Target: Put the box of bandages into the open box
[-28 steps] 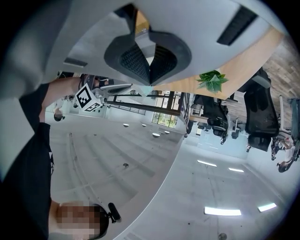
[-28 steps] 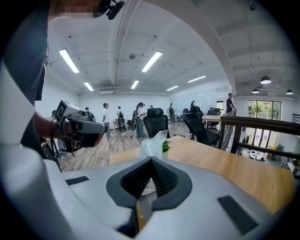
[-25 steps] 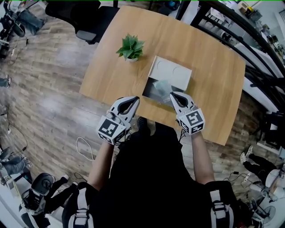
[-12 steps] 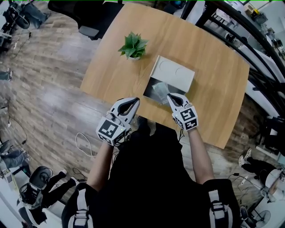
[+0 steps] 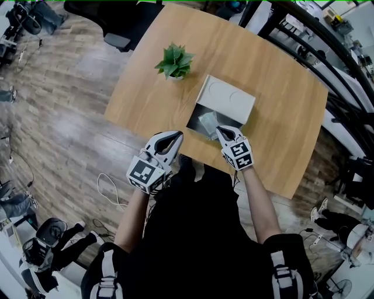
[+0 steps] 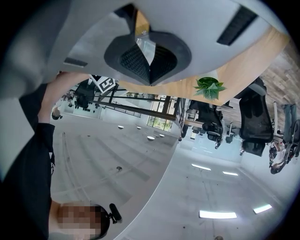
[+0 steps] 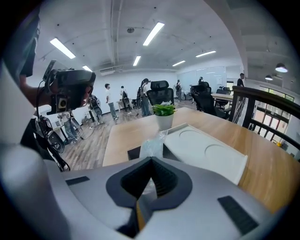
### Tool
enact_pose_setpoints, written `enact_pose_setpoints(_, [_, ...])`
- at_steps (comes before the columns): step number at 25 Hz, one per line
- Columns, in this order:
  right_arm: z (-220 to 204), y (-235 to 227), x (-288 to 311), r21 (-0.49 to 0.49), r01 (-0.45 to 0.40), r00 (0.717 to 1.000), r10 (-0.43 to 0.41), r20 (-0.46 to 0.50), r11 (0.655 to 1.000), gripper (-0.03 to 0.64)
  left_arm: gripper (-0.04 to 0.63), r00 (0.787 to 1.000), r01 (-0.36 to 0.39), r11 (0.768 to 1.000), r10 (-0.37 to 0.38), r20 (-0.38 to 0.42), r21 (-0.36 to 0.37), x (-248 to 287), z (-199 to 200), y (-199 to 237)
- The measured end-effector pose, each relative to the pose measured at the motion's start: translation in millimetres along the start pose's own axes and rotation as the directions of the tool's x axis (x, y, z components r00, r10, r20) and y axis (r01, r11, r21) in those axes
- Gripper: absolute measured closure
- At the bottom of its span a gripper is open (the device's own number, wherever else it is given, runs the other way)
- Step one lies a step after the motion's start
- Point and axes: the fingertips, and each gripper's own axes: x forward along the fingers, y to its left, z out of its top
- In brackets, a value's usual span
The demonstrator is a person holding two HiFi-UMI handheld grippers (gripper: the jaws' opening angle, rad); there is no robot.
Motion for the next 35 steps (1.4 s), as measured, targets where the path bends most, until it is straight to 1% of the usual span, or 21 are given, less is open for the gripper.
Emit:
enact_pose_setpoints(4, [-11,-4,11,-0.019,-0.011,0.998,0.01,-0.054,1.0,0.594,0.574,1.0,0.001,1.0,-0.001,0.004,-0.009,4,-1,-1])
enact_pose_setpoints(12, [-24,-7,25,-0.029,-0.017,0.992,0.013,-0.129,0.999,0.594,0.572,1.0,0.002,1.0,-0.002,-0.008,-0.006,5,-1,-3])
enact_pose_setpoints(19, [-33,-7,36,-0.034,-0.043,0.98,0.035,-0.198,0.999,0.592,0.572,1.0,-0.006,1.0,0.006,-0.009,-0.004,5,2,-1])
enact_pose_setpoints(26, [-36,-4,44,-0.048,-0.065,0.971,0.053,-0.232,0.997,0.592,0.572,1.0,-0.011,1.0,0.011,-0.009,-0.005,5,3,1])
enact_pose_setpoints(35, [-45,-5,47,-0.076,-0.062,0.964,0.04,-0.264,0.995,0.584,0.572,1.0,-0.002,1.0,0.002,-0.014,0.005,3,2,-5])
